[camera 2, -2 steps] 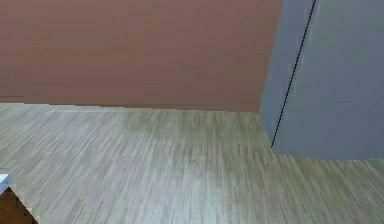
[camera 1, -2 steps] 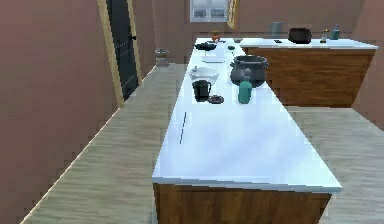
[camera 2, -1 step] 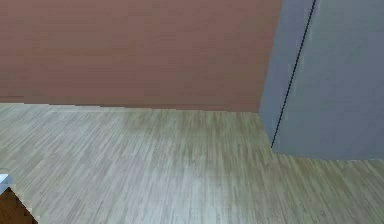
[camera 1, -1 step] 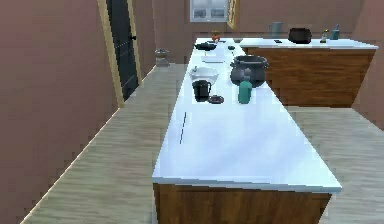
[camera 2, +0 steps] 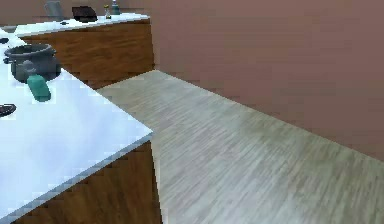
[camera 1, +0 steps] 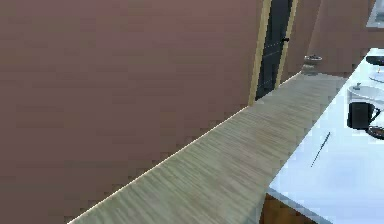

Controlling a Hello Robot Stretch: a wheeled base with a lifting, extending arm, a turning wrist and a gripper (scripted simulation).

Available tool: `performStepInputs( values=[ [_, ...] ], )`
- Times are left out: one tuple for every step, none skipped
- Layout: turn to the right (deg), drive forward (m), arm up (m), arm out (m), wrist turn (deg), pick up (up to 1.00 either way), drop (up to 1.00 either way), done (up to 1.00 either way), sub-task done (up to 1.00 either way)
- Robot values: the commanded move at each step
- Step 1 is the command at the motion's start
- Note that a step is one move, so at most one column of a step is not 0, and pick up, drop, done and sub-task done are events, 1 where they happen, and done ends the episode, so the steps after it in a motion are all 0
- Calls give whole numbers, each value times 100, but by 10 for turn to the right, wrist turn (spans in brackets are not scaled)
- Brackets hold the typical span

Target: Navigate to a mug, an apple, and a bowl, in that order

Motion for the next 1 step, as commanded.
performStepInputs(
  values=[
    [0,20,0,0,0,0,0,0,0]
  ],
)
